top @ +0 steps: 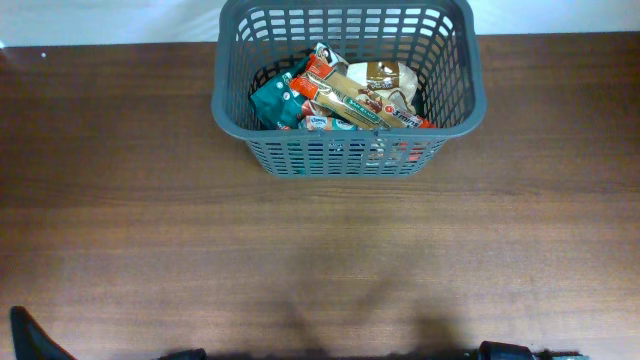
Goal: Pack container
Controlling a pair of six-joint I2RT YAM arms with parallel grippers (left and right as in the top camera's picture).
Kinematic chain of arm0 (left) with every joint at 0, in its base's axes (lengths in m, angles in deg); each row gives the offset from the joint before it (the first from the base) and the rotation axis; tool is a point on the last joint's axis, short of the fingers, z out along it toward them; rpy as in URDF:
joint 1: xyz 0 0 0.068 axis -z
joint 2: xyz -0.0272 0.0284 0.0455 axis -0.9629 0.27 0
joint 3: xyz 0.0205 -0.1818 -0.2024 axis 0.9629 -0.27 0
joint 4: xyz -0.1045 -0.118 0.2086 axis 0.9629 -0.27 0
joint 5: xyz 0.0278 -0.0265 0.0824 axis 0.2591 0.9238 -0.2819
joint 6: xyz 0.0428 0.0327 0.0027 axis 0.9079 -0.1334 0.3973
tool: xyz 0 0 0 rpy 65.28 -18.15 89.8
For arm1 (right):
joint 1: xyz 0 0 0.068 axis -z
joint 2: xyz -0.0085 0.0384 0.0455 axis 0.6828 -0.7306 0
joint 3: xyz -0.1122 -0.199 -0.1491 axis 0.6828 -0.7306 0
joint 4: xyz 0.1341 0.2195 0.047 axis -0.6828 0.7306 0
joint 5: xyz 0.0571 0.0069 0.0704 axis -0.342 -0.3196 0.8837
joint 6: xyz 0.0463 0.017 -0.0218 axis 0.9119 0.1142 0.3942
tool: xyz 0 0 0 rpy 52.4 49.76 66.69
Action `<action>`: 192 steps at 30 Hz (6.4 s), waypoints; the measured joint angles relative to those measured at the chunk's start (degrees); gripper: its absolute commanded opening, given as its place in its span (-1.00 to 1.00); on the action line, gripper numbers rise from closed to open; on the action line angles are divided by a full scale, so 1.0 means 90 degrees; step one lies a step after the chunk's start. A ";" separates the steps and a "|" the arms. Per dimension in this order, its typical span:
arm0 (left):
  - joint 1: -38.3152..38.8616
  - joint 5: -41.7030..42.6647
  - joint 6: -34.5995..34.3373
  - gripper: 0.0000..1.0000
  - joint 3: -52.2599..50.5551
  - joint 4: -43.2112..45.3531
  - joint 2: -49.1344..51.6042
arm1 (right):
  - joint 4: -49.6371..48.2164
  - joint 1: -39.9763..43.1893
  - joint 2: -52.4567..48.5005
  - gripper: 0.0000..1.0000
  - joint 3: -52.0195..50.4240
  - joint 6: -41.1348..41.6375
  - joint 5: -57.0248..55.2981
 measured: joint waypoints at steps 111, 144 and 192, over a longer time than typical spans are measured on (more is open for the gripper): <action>0.0228 -0.0500 0.0000 0.98 -0.0833 -0.3572 -0.0005 | -1.1708 -0.0515 0.0884 0.98 -0.8371 -0.0163 0.1248; 0.0228 -0.0500 0.0000 0.99 -0.0840 -0.3575 -0.0005 | -0.9714 -0.0906 0.0867 0.98 -0.8692 -0.0165 0.1343; 0.1200 0.1950 -0.0369 0.99 -0.9845 0.6987 -0.2569 | -0.9712 -0.0908 0.0867 0.98 -0.8692 -0.0165 0.1341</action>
